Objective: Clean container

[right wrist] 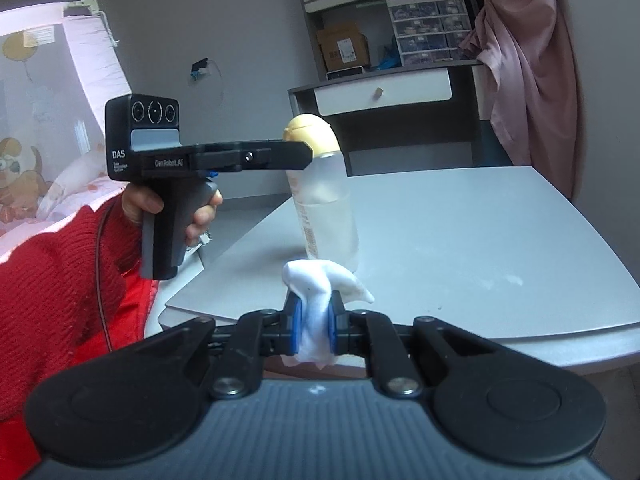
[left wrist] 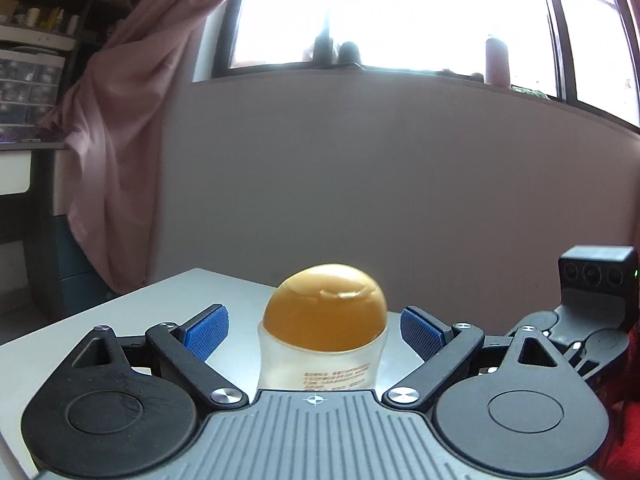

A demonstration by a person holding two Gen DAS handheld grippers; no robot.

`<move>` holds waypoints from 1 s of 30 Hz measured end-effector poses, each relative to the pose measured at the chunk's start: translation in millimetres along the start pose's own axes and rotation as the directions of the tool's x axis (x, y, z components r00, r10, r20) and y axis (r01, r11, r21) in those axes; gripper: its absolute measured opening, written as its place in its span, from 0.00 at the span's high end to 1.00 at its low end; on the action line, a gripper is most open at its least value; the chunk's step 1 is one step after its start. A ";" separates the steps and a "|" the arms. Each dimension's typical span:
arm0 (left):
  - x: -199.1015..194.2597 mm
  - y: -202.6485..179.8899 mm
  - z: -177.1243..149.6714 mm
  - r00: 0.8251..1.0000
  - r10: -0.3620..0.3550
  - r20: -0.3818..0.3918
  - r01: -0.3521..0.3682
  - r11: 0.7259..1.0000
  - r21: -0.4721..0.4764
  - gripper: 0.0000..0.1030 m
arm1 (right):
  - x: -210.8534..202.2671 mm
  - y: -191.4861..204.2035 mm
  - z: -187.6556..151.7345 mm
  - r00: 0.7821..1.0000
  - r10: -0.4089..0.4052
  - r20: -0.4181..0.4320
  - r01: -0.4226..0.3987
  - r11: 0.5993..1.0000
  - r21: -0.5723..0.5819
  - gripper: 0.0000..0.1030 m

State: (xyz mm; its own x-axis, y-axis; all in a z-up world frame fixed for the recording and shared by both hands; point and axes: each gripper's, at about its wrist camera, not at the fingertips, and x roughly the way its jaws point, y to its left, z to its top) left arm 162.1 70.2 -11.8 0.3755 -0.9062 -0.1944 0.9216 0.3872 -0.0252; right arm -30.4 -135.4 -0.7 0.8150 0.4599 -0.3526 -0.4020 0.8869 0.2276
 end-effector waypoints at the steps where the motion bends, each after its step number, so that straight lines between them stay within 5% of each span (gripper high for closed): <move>1: 2.3 3.1 -3.0 1.000 -0.015 0.006 0.015 1.000 -0.007 0.10 | 1.3 0.1 0.4 1.000 -0.003 -0.002 0.003 1.000 0.000 0.88; 3: 6.9 9.3 -8.9 0.999 -0.044 0.019 0.044 0.999 -0.021 0.11 | 3.2 0.6 -0.6 1.000 -0.004 -0.009 0.004 1.000 -0.002 0.88; 8: 10.9 13.7 -8.5 0.998 -0.056 0.036 0.057 0.998 -0.030 0.36 | 4.6 1.4 -4.2 1.000 0.002 -0.020 -0.002 1.000 0.001 0.88; 18: 9.0 -26.9 -0.2 0.990 0.131 -0.061 -0.135 0.988 -0.069 0.36 | -2.8 -2.9 -7.9 1.000 0.028 -0.003 -0.028 0.999 0.020 0.88; 26: 7.8 -65.1 10.3 0.925 0.349 -0.152 -0.369 0.920 -0.134 0.36 | -7.9 -6.6 -8.1 0.999 0.031 0.016 -0.032 0.999 0.030 0.88; 30: 14.9 -88.5 19.5 0.859 0.462 -0.222 -0.489 0.867 -0.090 0.36 | -10.7 -8.0 -9.0 0.999 0.030 0.025 -0.030 0.999 0.034 0.88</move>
